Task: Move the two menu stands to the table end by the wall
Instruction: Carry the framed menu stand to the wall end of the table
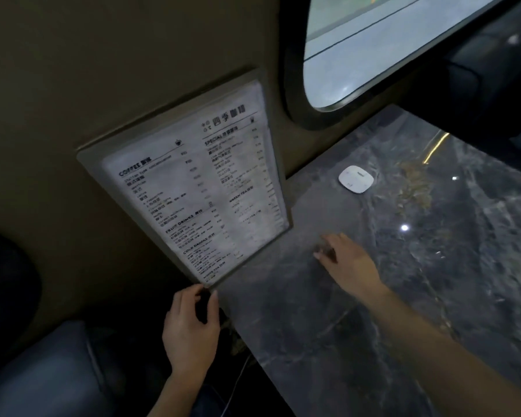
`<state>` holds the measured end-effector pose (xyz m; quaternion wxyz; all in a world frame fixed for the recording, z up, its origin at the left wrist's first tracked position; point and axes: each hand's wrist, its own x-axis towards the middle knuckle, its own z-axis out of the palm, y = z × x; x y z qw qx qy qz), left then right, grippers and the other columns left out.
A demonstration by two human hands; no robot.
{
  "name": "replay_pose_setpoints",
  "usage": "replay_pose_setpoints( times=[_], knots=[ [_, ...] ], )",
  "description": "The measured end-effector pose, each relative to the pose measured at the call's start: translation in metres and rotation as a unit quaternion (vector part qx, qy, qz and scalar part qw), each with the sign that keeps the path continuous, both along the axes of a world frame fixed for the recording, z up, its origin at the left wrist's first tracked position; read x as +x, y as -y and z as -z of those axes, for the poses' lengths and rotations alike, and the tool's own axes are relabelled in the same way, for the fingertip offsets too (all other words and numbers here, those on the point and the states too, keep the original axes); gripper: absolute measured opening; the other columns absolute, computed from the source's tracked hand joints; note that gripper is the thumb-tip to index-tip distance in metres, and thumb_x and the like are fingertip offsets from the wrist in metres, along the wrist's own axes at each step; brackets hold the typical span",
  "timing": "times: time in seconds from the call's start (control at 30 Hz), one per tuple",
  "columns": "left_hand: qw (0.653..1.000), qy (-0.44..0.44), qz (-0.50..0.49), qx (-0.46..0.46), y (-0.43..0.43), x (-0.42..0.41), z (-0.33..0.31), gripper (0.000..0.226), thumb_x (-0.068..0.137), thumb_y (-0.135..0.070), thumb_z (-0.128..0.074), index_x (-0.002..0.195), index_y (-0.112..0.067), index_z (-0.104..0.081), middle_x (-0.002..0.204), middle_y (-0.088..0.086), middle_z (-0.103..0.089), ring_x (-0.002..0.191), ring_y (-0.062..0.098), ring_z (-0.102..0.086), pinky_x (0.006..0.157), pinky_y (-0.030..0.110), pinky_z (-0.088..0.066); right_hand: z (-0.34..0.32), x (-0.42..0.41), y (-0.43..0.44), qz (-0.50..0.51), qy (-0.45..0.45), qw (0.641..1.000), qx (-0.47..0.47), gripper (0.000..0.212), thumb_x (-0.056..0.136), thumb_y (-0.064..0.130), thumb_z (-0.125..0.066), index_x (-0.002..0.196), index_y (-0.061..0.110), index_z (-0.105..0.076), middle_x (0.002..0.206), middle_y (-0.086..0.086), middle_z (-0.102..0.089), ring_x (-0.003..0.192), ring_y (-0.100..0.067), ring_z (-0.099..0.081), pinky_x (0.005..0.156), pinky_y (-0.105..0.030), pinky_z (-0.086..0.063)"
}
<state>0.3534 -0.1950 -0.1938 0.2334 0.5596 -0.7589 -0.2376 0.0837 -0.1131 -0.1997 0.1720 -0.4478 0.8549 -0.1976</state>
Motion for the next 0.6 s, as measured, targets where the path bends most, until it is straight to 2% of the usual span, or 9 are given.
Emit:
replay_pose_setpoints(
  times=[0.13,0.23,0.3,0.4,0.6],
  knots=[
    [0.997,-0.026,0.072,-0.026,-0.009,-0.026,-0.018,0.022,0.082,-0.028,-0.062,0.100,-0.016,-0.058,0.096,0.003,-0.063,0.084,0.015,-0.058,0.072,0.031,-0.047,-0.004,-0.004,-0.046,0.024,-0.059,0.998,0.012,0.052,0.082,0.034,-0.062,0.126,0.010,-0.047,0.117,-0.016,-0.059,0.103,-0.037,-0.056,0.087,-0.044,-0.044],
    [0.984,-0.013,0.175,-0.041,-0.024,-0.062,-0.027,0.026,0.085,-0.034,-0.058,0.100,-0.013,-0.062,0.097,0.006,-0.066,0.087,0.022,-0.062,0.075,0.032,-0.048,-0.010,-0.009,-0.080,0.064,-0.057,0.996,-0.008,0.057,0.080,0.034,-0.065,0.127,0.009,-0.047,0.121,-0.017,-0.058,0.108,-0.036,-0.054,0.090,-0.043,-0.043],
    [0.969,-0.003,0.242,-0.045,-0.041,-0.088,-0.028,0.031,0.081,-0.033,-0.057,0.101,-0.010,-0.063,0.097,0.010,-0.069,0.089,0.028,-0.064,0.076,0.037,-0.051,-0.017,-0.012,-0.106,0.094,-0.066,0.993,0.006,0.059,0.081,0.040,-0.061,0.131,0.013,-0.042,0.127,-0.014,-0.055,0.114,-0.032,-0.051,0.094,-0.042,-0.039],
    [0.950,-0.012,0.310,-0.026,-0.074,-0.123,-0.025,0.030,0.081,-0.032,-0.063,0.105,-0.014,-0.063,0.104,0.009,-0.069,0.097,0.029,-0.063,0.082,0.041,-0.051,-0.023,-0.011,-0.150,0.132,-0.080,0.988,0.002,0.060,0.081,0.042,-0.060,0.131,0.016,-0.042,0.126,-0.011,-0.056,0.113,-0.030,-0.052,0.091,-0.039,-0.038],
    [0.897,-0.033,0.441,-0.017,-0.155,-0.173,-0.024,0.036,0.077,-0.039,-0.059,0.105,-0.016,-0.063,0.103,0.005,-0.069,0.096,0.024,-0.063,0.086,0.033,-0.048,-0.033,-0.001,-0.244,0.211,-0.069,0.975,-0.026,0.051,0.081,0.034,-0.061,0.127,0.018,-0.045,0.120,-0.008,-0.058,0.110,-0.029,-0.054,0.090,-0.040,-0.043]
  ],
)
